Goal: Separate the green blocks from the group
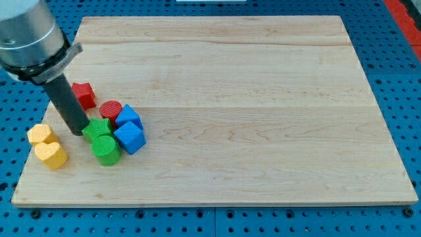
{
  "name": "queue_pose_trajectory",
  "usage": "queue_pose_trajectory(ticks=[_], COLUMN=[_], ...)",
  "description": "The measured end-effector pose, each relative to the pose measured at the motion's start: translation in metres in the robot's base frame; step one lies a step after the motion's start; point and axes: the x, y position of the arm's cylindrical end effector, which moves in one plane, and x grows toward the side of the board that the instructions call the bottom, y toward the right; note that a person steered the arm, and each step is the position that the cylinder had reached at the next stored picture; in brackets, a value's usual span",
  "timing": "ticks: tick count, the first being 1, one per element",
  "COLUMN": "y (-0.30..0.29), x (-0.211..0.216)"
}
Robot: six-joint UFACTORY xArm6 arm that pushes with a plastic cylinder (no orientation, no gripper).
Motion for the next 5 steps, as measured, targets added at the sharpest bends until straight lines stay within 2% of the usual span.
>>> queue_pose_trajectory(ticks=[1,2,3,4,5], y=[0.014,0.052,0.057,0.079,0.089], x=[0.013,0.014,0.013,-0.006,-0.009])
